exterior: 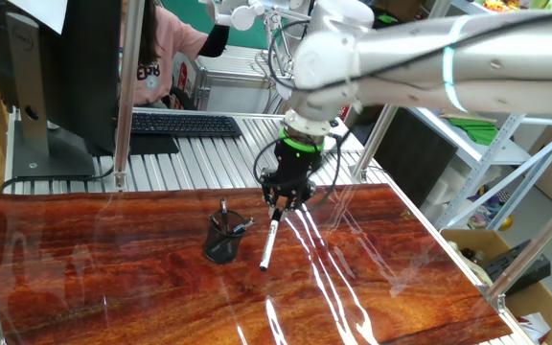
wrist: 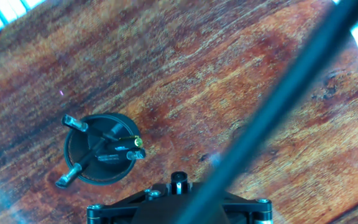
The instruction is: Put the pen into the pen holder
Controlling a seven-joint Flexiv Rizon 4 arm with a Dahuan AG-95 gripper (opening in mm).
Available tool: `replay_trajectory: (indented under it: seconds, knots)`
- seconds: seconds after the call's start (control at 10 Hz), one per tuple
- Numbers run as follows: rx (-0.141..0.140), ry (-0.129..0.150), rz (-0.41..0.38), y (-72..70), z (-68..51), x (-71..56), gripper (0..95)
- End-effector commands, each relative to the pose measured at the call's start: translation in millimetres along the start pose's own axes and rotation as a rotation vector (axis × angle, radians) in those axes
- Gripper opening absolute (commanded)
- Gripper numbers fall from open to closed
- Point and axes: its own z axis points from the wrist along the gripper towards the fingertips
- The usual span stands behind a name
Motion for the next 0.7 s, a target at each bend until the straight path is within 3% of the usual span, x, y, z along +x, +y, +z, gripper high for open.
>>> replay_trajectory:
  seconds: [0.1, 0.4, 0.7]
  knots:
    - [-0.007, -0.035, 0.004, 1.2, -1.0, -1.3, 0.0]
    - [-0.012, -0.041, 0.002, 0.2, -1.6, -1.1, 0.0]
    - [-0.016, -0.021, -0.002, 0.2, -1.5, -1.2, 0.0]
